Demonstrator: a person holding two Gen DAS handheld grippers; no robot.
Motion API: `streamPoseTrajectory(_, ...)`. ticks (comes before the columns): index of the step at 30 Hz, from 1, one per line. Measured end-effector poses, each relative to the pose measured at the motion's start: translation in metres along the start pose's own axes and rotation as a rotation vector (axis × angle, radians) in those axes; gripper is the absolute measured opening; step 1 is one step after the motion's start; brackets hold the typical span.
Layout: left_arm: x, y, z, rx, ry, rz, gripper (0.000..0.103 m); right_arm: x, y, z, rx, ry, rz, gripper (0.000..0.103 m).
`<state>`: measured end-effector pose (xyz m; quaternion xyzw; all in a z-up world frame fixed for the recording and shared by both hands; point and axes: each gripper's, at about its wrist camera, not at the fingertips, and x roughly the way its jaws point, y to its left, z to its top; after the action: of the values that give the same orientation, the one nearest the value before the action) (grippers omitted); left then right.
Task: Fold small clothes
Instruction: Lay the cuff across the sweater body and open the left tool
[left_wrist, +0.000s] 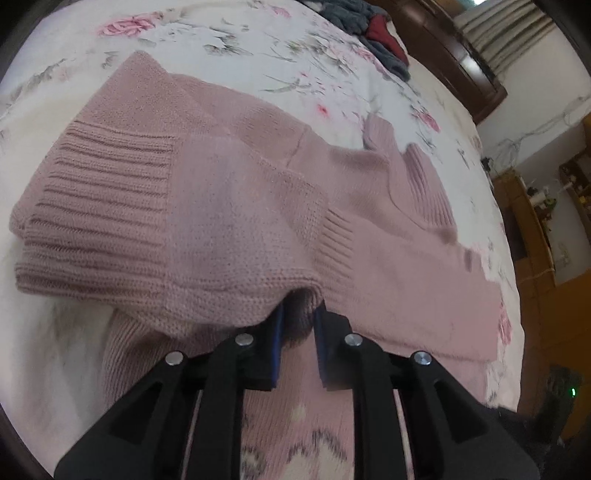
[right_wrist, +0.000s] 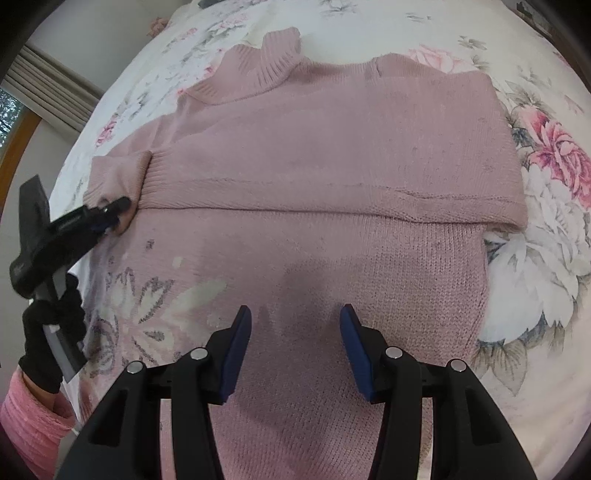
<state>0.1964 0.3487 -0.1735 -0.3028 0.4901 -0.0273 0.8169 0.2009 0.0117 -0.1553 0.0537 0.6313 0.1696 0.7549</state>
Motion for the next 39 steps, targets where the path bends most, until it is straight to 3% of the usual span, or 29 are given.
streamPoseTrajectory(1, -0.005, 0.001, -0.001, 0.000, 0.009, -0.023, 0.030, 0.000, 0.002, 0.002, -0.003, 0.001, 0.003, 0.050)
streamPoseTrajectory(4, -0.037, 0.003, -0.006, 0.022, 0.019, -0.113, 0.033, -0.002, 0.013, 0.012, -0.017, 0.007, 0.021, 0.050)
streamPoseTrajectory(6, -0.063, 0.008, -0.006, 0.055, -0.017, -0.116, 0.039, -0.004, 0.027, 0.021, -0.038, 0.003, 0.044, 0.050)
streamPoseTrajectory(7, -0.073, 0.011, -0.004, 0.072, -0.051, -0.086, 0.044, -0.004, 0.039, 0.029, -0.049, 0.003, 0.065, 0.050)
streamPoseTrajectory(11, -0.090, 0.038, 0.025, 0.062, -0.145, 0.060, 0.045, 0.004, 0.087, 0.057, -0.084, 0.009, 0.152, 0.050)
streamPoseTrajectory(14, -0.072, 0.052, 0.044, 0.063, -0.115, 0.207, 0.043, 0.016, 0.117, 0.075, -0.098, 0.030, 0.159, 0.050)
streamPoseTrajectory(19, -0.032, 0.072, 0.051, 0.080, -0.036, 0.259, 0.044, 0.036, 0.149, 0.093, -0.109, 0.074, 0.187, 0.050)
streamPoseTrajectory(22, -0.034, 0.072, 0.052, 0.084, -0.046, 0.240, 0.044, 0.051, 0.161, 0.103, -0.087, 0.104, 0.224, 0.050)
streamPoseTrajectory(25, -0.056, 0.081, 0.053, 0.010, -0.087, 0.172, 0.044, 0.062, 0.172, 0.114, -0.060, 0.123, 0.287, 0.051)
streamPoseTrajectory(28, -0.080, 0.086, 0.050, -0.020, -0.137, 0.154, 0.045, 0.081, 0.184, 0.124, -0.018, 0.164, 0.335, 0.060)
streamPoseTrajectory(31, -0.096, 0.081, 0.051, 0.001, -0.158, 0.158, 0.045, 0.102, 0.191, 0.126, 0.020, 0.210, 0.354, 0.060)
streamPoseTrajectory(32, -0.099, 0.081, 0.052, 0.010, -0.158, 0.161, 0.046, 0.108, 0.194, 0.125, 0.023, 0.225, 0.356, 0.059)
streamPoseTrajectory(33, -0.101, 0.079, 0.053, 0.015, -0.159, 0.162, 0.047, 0.113, 0.196, 0.124, 0.022, 0.238, 0.348, 0.050)
streamPoseTrajectory(34, -0.103, 0.078, 0.055, 0.018, -0.161, 0.165, 0.049, 0.117, 0.196, 0.122, 0.017, 0.238, 0.336, 0.040)
streamPoseTrajectory(35, -0.103, 0.075, 0.059, 0.019, -0.162, 0.170, 0.050, 0.117, 0.196, 0.121, 0.012, 0.235, 0.337, 0.024)
streamPoseTrajectory(39, -0.106, 0.070, 0.060, 0.028, -0.166, 0.166, 0.050, 0.086, 0.184, 0.121, -0.020, 0.157, 0.380, 0.019)
